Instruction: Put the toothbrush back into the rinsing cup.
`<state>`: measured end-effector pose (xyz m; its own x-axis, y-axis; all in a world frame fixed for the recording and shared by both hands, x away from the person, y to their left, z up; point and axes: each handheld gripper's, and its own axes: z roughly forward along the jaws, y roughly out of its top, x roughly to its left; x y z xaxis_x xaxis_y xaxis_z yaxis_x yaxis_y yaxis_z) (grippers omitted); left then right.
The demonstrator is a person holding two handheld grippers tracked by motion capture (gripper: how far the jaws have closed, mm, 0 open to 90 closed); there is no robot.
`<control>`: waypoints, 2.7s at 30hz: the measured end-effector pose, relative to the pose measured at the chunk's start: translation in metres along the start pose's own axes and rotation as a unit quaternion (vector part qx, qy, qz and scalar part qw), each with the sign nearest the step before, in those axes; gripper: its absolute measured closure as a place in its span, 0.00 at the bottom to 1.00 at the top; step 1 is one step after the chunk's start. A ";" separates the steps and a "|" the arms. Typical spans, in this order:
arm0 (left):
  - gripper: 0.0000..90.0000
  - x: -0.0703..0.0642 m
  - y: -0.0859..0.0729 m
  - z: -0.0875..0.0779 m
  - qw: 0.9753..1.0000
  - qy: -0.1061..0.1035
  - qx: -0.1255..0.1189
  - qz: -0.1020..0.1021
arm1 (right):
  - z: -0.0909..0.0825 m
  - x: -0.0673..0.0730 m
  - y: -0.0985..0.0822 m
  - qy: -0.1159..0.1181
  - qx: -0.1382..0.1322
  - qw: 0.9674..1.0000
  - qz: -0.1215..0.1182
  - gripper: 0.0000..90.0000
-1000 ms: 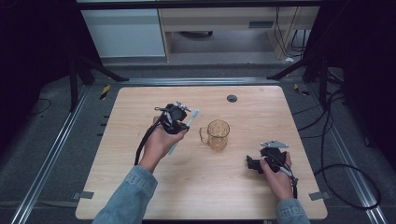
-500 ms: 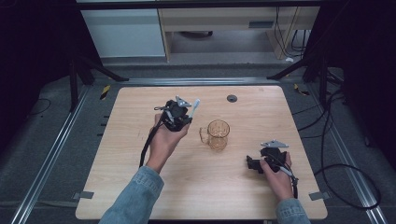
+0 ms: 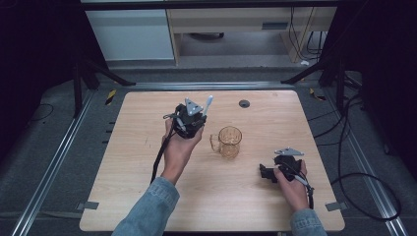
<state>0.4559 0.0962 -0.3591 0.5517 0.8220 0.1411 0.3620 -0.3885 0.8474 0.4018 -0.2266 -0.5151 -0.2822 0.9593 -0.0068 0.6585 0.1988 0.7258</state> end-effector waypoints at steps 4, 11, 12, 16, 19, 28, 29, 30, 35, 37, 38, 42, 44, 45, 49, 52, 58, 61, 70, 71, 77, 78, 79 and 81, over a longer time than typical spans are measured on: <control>0.88 -0.003 0.002 0.000 1.000 0.004 -0.024 0.000 | 0.000 0.000 0.000 0.000 0.000 1.000 0.000 0.00; 0.88 -0.007 0.003 -0.001 0.999 0.009 -0.053 0.000 | 0.000 0.000 0.000 0.000 -0.001 1.000 0.000 0.00; 0.88 -0.007 0.003 -0.002 0.998 0.008 -0.056 -0.001 | 0.000 0.000 0.000 0.000 -0.001 1.000 0.000 0.00; 0.88 -0.009 0.005 -0.004 0.997 0.013 -0.075 0.002 | -0.001 0.000 -0.001 0.004 0.000 1.000 0.000 0.00; 0.88 -0.011 0.006 -0.006 0.996 0.016 -0.092 0.003 | -0.001 0.000 -0.001 0.004 0.000 1.000 0.000 0.00; 0.88 -0.012 0.012 -0.006 0.991 0.018 -0.129 0.004 | -0.001 0.000 -0.001 0.004 0.000 1.000 0.000 0.00; 0.88 -0.013 0.012 -0.006 0.991 0.019 -0.134 0.006 | -0.001 0.000 -0.001 0.004 0.000 1.000 0.000 0.00; 0.88 -0.014 0.013 -0.005 0.991 0.018 -0.136 0.007 | -0.001 0.000 -0.001 0.004 0.000 1.000 0.000 0.00; 0.88 -0.018 0.013 -0.004 0.988 0.020 -0.156 0.007 | -0.001 0.000 -0.001 0.004 0.001 1.000 0.000 0.01; 0.88 -0.019 0.014 -0.005 0.985 0.022 -0.169 0.001 | -0.001 0.000 -0.001 0.004 -0.001 1.000 -0.003 0.01; 0.88 -0.019 0.014 -0.005 0.984 0.022 -0.176 -0.005 | -0.001 0.000 -0.001 0.004 0.000 1.000 -0.002 0.01; 0.88 -0.021 0.018 -0.007 0.981 0.024 -0.193 -0.012 | -0.002 0.000 -0.001 0.004 0.000 1.000 -0.002 0.01; 0.88 -0.022 0.018 -0.007 0.979 0.024 -0.203 -0.014 | -0.002 0.000 -0.001 0.004 0.000 1.000 -0.002 0.01; 0.88 -0.022 0.018 -0.007 0.978 0.025 -0.208 -0.015 | -0.002 0.000 -0.001 0.004 0.000 1.000 -0.002 0.01; 0.88 -0.023 0.018 -0.007 0.972 0.028 -0.230 -0.023 | -0.002 0.000 -0.001 0.005 0.000 1.000 -0.003 0.01; 0.88 -0.023 0.018 -0.007 0.970 0.032 -0.240 -0.021 | -0.002 0.000 -0.001 0.005 0.000 1.000 -0.003 0.01; 0.88 -0.024 0.014 -0.003 0.967 0.028 -0.249 -0.033 | -0.002 0.000 -0.001 0.005 0.000 1.000 -0.003 0.00; 0.88 -0.024 0.014 -0.001 0.965 0.031 -0.258 -0.029 | -0.002 0.000 -0.001 0.006 0.000 1.000 -0.003 0.00; 0.88 -0.024 0.006 -0.003 0.959 0.028 -0.277 -0.057 | -0.002 0.000 -0.001 0.007 0.000 1.000 -0.003 0.01; 0.88 -0.024 0.005 -0.004 0.958 0.027 -0.278 -0.059 | -0.002 0.000 -0.001 0.007 0.000 1.000 -0.004 0.01; 0.88 -0.027 -0.003 -0.006 0.957 0.028 -0.282 -0.068 | -0.002 0.000 -0.002 0.008 0.000 1.000 -0.006 0.00; 0.88 -0.027 -0.004 -0.005 0.956 0.027 -0.282 -0.074 | -0.002 0.000 -0.002 0.008 0.000 1.000 -0.005 0.00; 0.88 -0.028 -0.006 -0.005 0.956 0.027 -0.283 -0.078 | -0.002 0.000 -0.002 0.008 0.000 1.000 -0.005 0.00; 0.88 -0.029 -0.009 -0.004 0.955 0.026 -0.284 -0.080 | -0.002 0.000 -0.002 0.008 0.000 1.000 -0.006 0.00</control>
<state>0.4338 0.0775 -0.3687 0.4792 0.8777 -0.0005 -0.0351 0.0198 0.9992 0.3995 -0.2269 -0.5151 -0.3007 0.9537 -0.0043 0.6553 0.2099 0.7256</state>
